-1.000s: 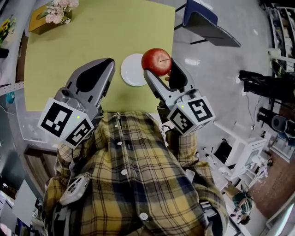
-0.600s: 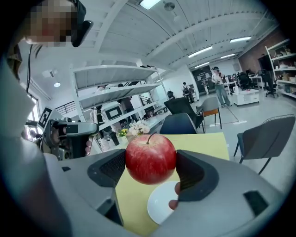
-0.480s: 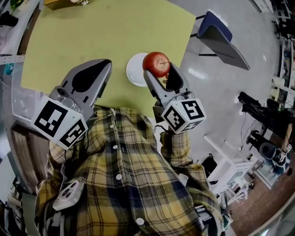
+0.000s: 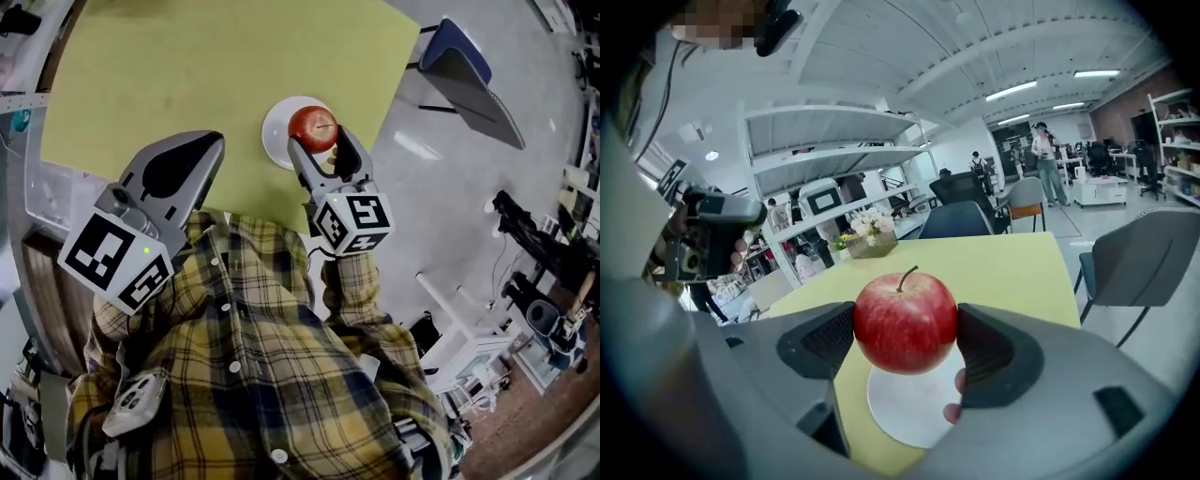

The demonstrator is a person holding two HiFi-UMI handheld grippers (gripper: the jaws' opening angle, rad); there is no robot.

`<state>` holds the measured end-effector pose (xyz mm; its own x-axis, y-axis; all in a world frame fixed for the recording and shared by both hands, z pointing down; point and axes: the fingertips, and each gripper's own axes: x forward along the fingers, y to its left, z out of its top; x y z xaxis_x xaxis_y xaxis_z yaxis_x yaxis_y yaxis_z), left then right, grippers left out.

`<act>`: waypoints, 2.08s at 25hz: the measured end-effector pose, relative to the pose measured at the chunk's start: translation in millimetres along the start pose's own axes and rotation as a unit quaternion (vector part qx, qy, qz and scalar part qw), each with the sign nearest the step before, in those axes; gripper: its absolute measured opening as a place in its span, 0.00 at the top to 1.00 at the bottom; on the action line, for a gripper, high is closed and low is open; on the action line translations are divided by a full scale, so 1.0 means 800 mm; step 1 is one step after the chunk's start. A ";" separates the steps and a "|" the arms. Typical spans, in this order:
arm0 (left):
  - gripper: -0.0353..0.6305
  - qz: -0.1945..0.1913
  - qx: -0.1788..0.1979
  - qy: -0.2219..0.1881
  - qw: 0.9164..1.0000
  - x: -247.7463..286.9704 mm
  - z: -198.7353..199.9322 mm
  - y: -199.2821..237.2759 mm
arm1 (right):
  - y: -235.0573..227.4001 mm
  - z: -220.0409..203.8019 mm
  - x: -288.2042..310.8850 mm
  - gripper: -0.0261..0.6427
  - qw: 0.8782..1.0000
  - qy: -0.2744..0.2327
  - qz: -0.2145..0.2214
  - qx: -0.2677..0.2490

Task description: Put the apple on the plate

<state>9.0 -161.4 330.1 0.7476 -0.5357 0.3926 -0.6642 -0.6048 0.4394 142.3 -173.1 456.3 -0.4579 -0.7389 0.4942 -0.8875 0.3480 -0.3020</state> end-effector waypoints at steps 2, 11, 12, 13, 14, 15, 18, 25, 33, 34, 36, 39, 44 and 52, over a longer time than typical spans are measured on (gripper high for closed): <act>0.94 0.003 0.002 0.005 1.000 0.002 -0.003 0.003 | -0.003 -0.012 0.010 0.45 1.000 0.003 0.003 -0.007; 0.94 0.010 -0.007 0.017 1.000 -0.001 -0.018 0.017 | -0.012 -0.056 0.039 0.45 1.000 0.023 -0.004 -0.020; 0.94 0.009 -0.008 0.017 1.000 -0.001 -0.019 0.016 | -0.012 -0.059 0.040 0.45 0.999 0.025 -0.004 -0.027; 0.94 0.008 -0.008 0.017 1.000 -0.001 -0.019 0.016 | -0.013 -0.061 0.042 0.45 0.999 0.028 -0.005 -0.034; 0.94 0.008 -0.008 0.017 1.000 -0.001 -0.019 0.016 | -0.014 -0.064 0.044 0.45 0.999 0.031 -0.005 -0.038; 0.94 0.008 -0.008 0.017 1.000 -0.001 -0.019 0.016 | -0.014 -0.066 0.045 0.45 0.999 0.033 -0.004 -0.039; 0.94 0.008 -0.010 0.016 1.000 -0.001 -0.019 0.015 | -0.015 -0.071 0.047 0.45 0.999 0.038 -0.002 -0.038; 0.94 0.003 -0.009 0.015 1.000 -0.004 -0.020 0.012 | -0.011 -0.078 0.043 0.45 0.998 0.044 -0.005 -0.054; 0.94 -0.011 -0.007 0.013 1.000 0.002 -0.014 0.005 | -0.012 -0.082 0.043 0.45 0.996 0.068 -0.005 -0.053; 0.94 -0.012 -0.006 0.012 1.000 0.003 -0.013 0.003 | -0.013 -0.084 0.042 0.45 0.996 0.072 -0.004 -0.049; 0.94 -0.014 -0.003 0.011 1.000 0.004 -0.010 0.000 | -0.014 -0.086 0.039 0.45 0.996 0.076 -0.005 -0.044; 0.94 -0.013 0.000 0.007 1.000 0.002 -0.004 -0.001 | -0.011 -0.086 0.036 0.45 0.996 0.078 -0.007 -0.044; 0.94 -0.013 0.002 0.005 1.000 -0.002 -0.003 -0.001 | -0.001 -0.084 0.034 0.45 0.996 0.077 -0.005 -0.044; 0.94 -0.019 0.005 -0.003 1.000 -0.004 -0.001 -0.012 | 0.000 -0.075 0.017 0.45 0.997 0.062 -0.017 -0.042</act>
<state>13.0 -153.3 324.8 0.7722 -0.5158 0.3710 -0.6353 -0.6304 0.4461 133.2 -148.4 511.8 -0.4260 -0.6754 0.6019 -0.9013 0.3746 -0.2175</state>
